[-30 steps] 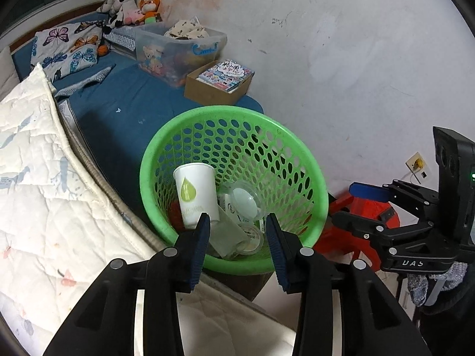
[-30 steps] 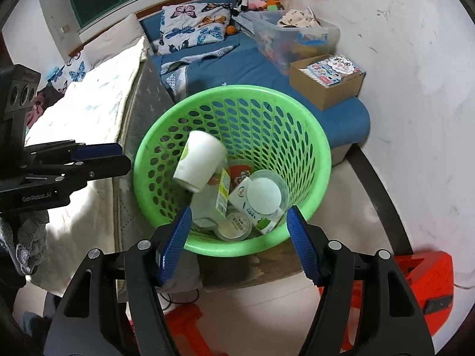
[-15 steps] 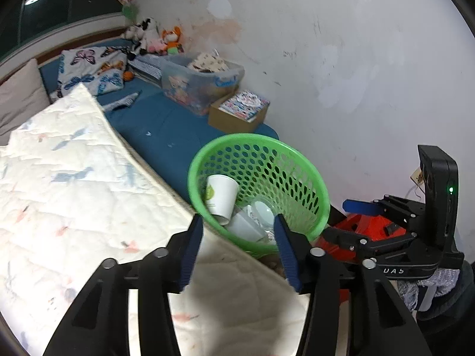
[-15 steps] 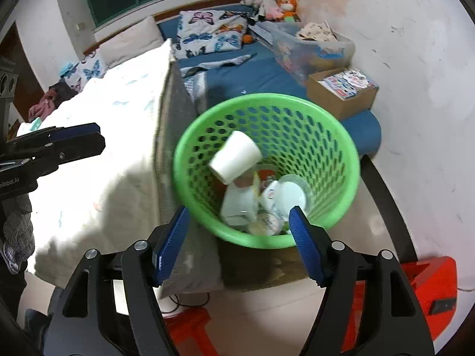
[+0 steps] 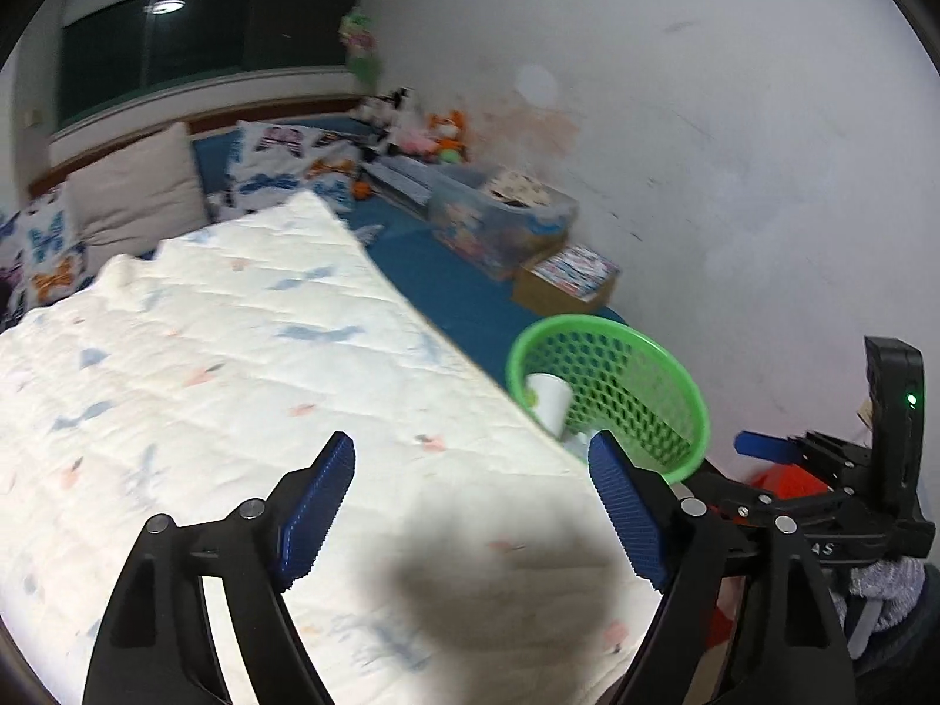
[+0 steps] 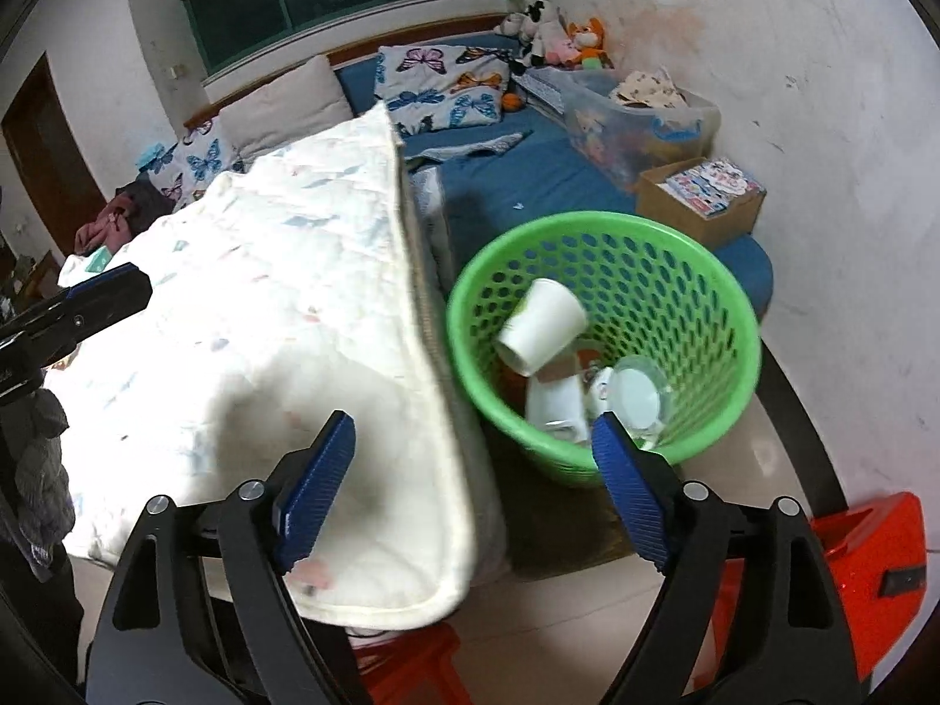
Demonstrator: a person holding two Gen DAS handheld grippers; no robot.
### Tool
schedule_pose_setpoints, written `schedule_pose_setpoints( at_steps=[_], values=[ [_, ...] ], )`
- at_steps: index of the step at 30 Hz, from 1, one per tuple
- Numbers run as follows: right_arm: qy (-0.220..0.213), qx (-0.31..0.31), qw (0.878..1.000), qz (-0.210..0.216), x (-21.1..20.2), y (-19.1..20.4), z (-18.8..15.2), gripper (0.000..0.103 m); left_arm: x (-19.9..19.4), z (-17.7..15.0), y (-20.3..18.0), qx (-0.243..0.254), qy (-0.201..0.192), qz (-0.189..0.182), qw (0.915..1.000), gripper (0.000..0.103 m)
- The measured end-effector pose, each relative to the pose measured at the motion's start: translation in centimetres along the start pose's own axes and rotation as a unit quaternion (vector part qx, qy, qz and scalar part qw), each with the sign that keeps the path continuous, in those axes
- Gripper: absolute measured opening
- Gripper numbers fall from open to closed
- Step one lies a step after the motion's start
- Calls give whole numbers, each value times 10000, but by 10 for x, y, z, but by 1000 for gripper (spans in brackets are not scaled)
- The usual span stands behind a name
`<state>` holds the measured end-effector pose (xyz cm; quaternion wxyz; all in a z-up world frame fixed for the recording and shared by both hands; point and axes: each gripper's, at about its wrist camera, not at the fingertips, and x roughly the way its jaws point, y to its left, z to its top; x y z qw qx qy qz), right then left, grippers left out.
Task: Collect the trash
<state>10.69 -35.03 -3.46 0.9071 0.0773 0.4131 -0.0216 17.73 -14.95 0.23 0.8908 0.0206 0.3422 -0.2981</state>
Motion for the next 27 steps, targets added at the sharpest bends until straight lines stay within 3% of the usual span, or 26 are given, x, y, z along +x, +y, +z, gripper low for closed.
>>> schedule_pose_setpoints(
  at_steps=[10,27],
  values=[
    [-298,-252,9991,156,-10,58,-3,88,-53,-21,38,-309,-421,913,9945,93],
    [-736,-632,9953,-4,-13,103,-13,93,-99,-58,62,-706,-952,1585,9802,95]
  ],
)
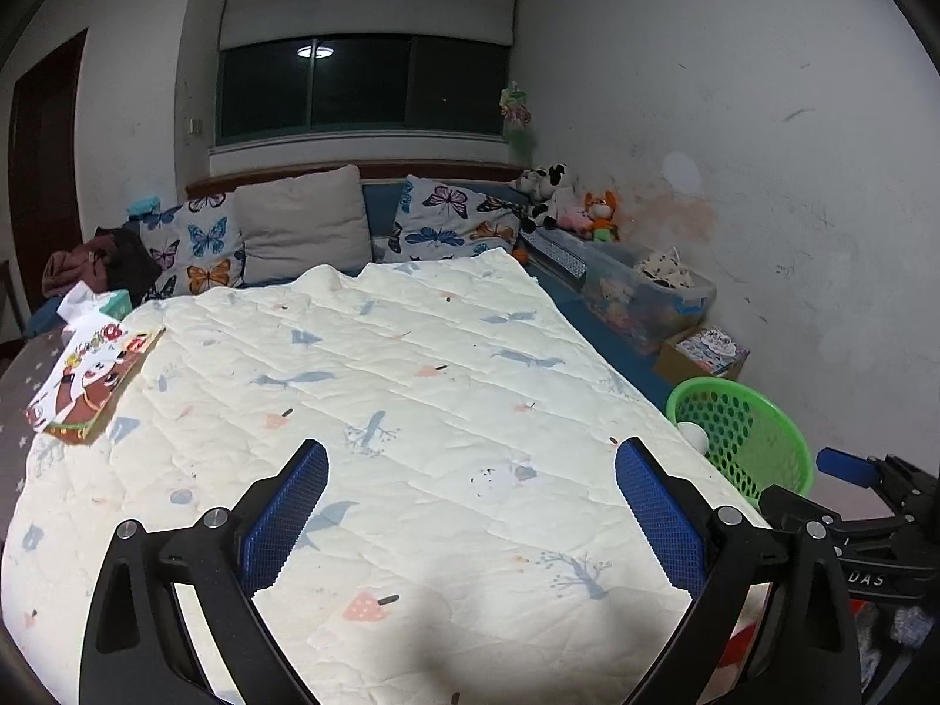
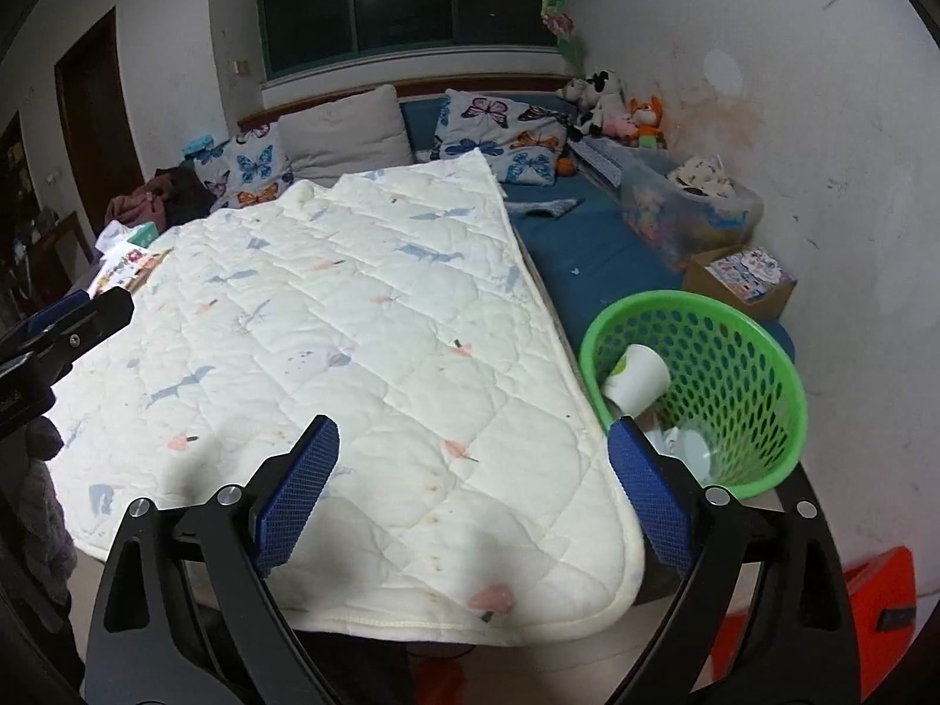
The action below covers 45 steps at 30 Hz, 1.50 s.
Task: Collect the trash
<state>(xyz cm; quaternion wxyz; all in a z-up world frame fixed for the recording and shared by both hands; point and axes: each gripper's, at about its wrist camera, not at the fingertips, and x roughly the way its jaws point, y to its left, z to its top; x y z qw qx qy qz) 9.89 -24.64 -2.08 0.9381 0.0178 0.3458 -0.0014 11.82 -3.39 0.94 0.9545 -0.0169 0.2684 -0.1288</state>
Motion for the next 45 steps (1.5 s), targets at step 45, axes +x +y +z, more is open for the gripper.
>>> schedule_pose_setpoints(
  at_steps=[45],
  values=[
    [-388,82,9992,-81,-9,0,-16,99,-15,-14,-1,-180,-212,408,9988,96]
  ],
)
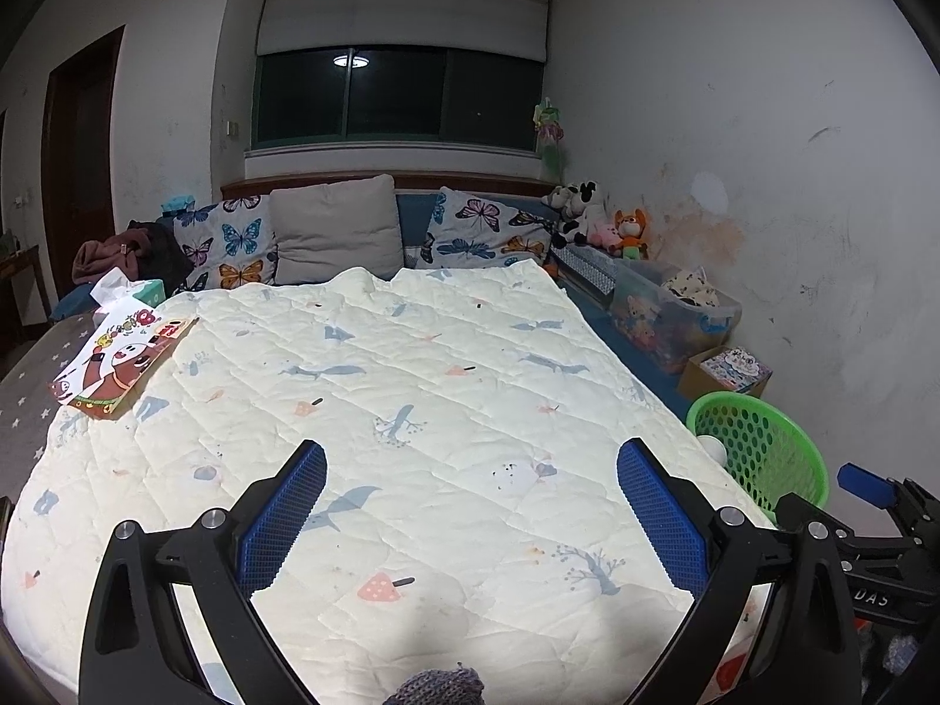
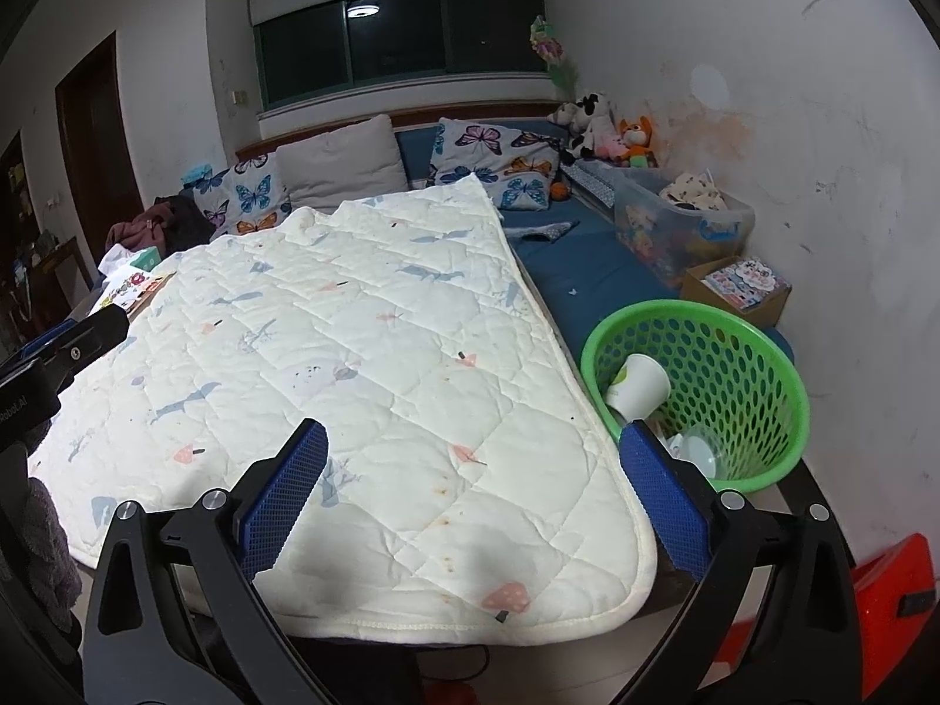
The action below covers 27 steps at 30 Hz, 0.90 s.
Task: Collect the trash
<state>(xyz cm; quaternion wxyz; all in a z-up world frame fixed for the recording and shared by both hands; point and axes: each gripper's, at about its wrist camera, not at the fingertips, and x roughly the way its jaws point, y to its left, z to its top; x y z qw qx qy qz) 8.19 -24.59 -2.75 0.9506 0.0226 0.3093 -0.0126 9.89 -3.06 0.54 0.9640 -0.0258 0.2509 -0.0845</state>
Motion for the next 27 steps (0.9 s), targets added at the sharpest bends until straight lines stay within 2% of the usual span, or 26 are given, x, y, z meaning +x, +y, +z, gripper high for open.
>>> schedule_pose_setpoints(
  at_steps=[27],
  values=[
    [-104,-22,9999,29,-4,-3,2,99,-3,5,-8,151,-182,73,9997,96]
  ],
)
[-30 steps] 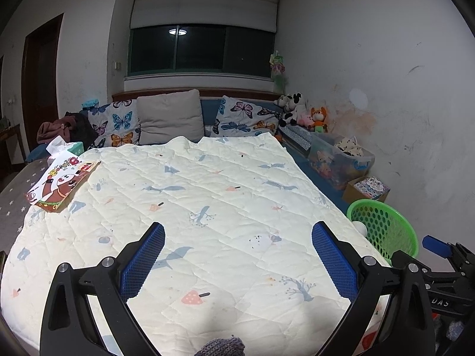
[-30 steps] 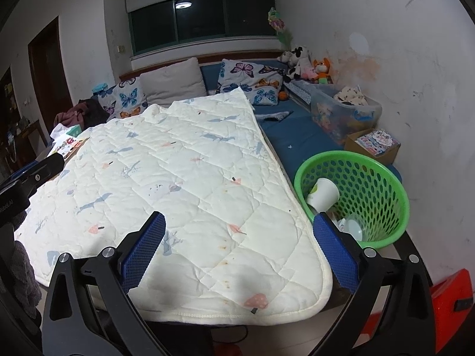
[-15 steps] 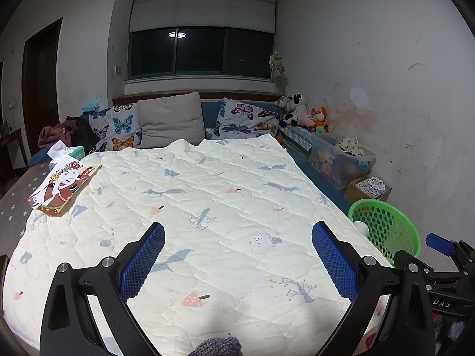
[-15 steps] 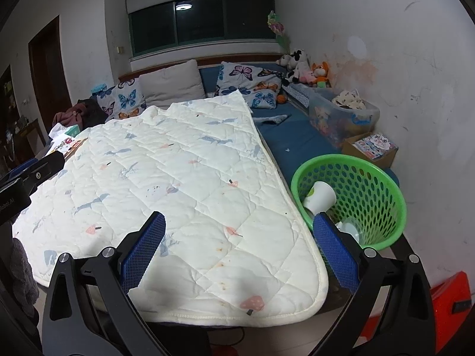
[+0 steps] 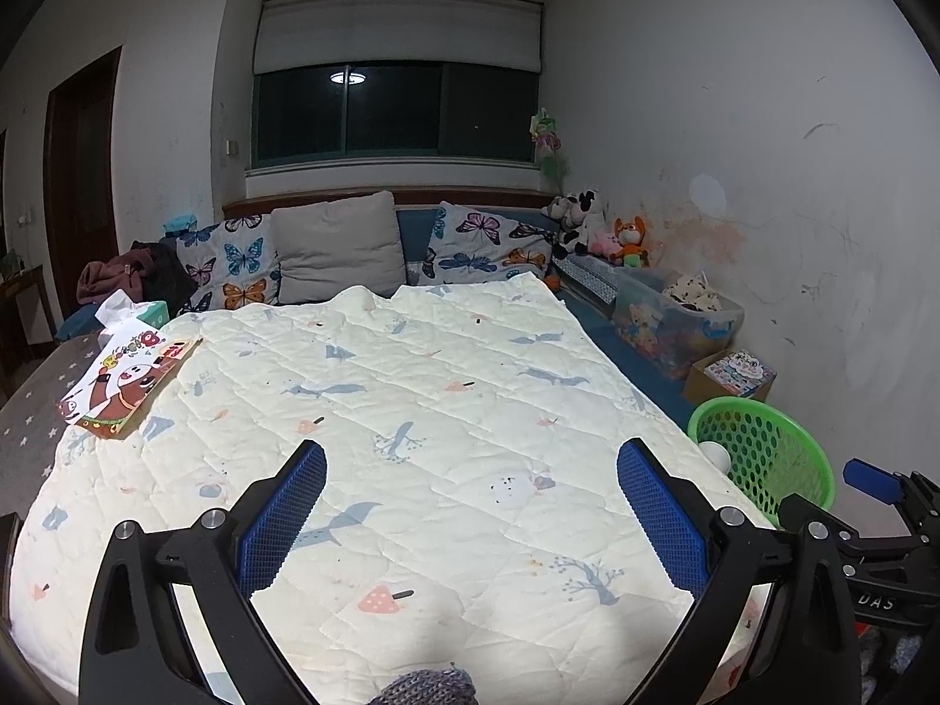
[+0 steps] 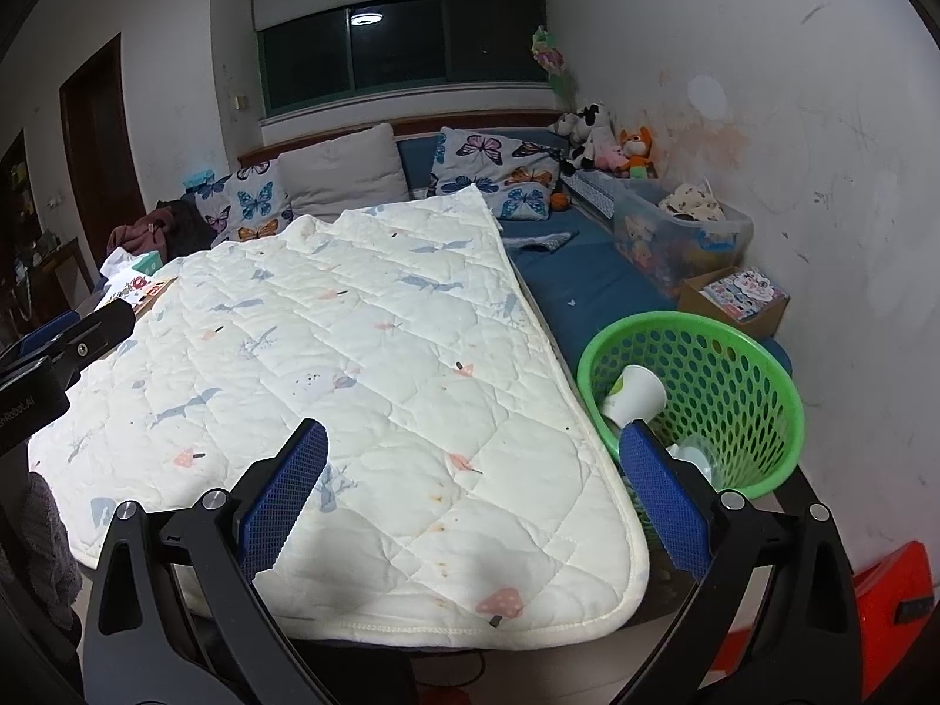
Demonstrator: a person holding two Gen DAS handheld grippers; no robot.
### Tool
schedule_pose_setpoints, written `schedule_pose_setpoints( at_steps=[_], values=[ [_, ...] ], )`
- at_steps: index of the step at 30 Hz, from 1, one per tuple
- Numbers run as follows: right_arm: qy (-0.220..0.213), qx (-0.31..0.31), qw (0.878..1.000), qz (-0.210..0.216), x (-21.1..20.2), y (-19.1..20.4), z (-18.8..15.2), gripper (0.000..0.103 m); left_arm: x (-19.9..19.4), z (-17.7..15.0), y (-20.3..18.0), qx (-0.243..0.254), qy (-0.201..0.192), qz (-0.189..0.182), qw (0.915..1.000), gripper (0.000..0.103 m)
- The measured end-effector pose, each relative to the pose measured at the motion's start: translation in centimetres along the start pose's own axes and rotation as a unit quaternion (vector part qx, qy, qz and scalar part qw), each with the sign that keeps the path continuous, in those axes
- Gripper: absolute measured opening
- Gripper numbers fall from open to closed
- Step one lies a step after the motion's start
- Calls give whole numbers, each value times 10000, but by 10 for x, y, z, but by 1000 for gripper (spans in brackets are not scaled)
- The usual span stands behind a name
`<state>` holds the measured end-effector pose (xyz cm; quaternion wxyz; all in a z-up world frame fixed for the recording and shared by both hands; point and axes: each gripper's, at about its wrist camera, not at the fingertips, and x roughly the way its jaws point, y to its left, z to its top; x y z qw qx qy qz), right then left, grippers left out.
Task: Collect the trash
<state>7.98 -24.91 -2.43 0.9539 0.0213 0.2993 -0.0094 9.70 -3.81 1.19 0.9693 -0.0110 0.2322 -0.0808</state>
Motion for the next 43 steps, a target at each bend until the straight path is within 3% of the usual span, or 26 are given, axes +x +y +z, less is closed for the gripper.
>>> schedule_pose_setpoints(
  at_steps=[43],
  values=[
    [86,7,9999,67,9,4,-4,99,5,-3,0,92,31,-49,9999,96]
  ],
)
